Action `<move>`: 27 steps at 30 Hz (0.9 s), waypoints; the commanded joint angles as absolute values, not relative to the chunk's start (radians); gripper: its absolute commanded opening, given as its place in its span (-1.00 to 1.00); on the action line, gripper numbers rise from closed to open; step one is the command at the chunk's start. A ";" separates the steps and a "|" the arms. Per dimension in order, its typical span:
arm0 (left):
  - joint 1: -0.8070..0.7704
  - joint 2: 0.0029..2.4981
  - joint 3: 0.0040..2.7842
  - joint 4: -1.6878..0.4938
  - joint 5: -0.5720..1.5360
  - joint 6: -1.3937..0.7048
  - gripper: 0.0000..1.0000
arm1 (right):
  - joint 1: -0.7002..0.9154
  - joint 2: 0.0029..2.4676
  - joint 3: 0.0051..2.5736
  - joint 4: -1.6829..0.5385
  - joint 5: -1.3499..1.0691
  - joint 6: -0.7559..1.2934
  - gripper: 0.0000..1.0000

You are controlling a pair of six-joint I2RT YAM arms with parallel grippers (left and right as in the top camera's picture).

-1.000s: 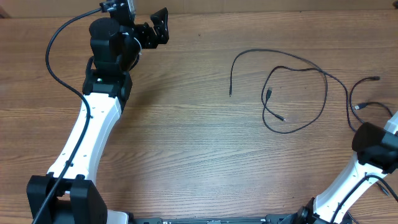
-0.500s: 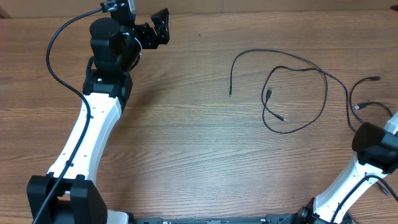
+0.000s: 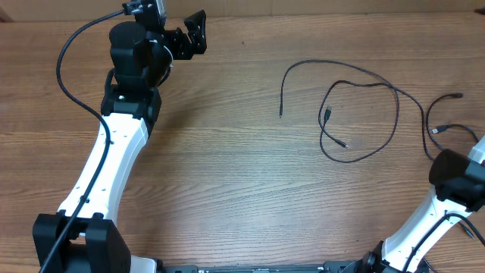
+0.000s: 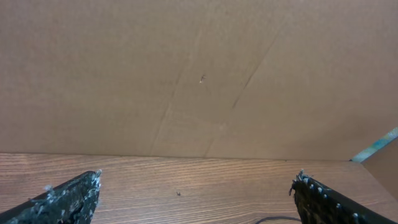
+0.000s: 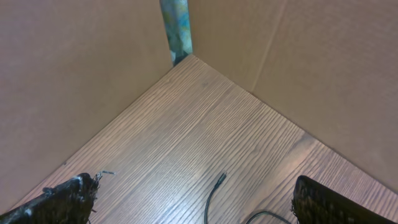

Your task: Untangle cables

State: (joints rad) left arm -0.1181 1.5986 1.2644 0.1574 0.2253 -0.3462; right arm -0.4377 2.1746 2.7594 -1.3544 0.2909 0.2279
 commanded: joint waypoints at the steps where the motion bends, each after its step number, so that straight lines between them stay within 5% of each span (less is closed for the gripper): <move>1: -0.125 1.597 1.273 0.162 0.237 -0.363 0.99 | -0.440 2.169 2.762 -1.365 0.231 0.227 1.00; 6: -0.125 1.597 1.273 0.162 0.237 -0.363 0.99 | -0.442 2.169 2.762 -1.507 0.236 0.238 1.00; 10: -0.125 1.597 1.273 0.161 0.237 -0.359 1.00 | -0.463 2.169 2.762 -1.685 0.427 0.531 1.00; 16: -0.125 1.597 1.273 0.161 0.237 -0.336 1.00 | -0.554 2.160 2.700 -1.694 0.174 0.722 1.00; 27: -0.124 1.597 1.273 0.154 0.232 -0.309 1.00 | -0.632 2.160 2.514 -1.694 0.382 0.729 1.00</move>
State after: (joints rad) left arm -0.1181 1.5986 1.2644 0.1509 0.2253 -0.3370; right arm -0.6117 2.1742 2.5336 -1.6962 0.2989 0.7143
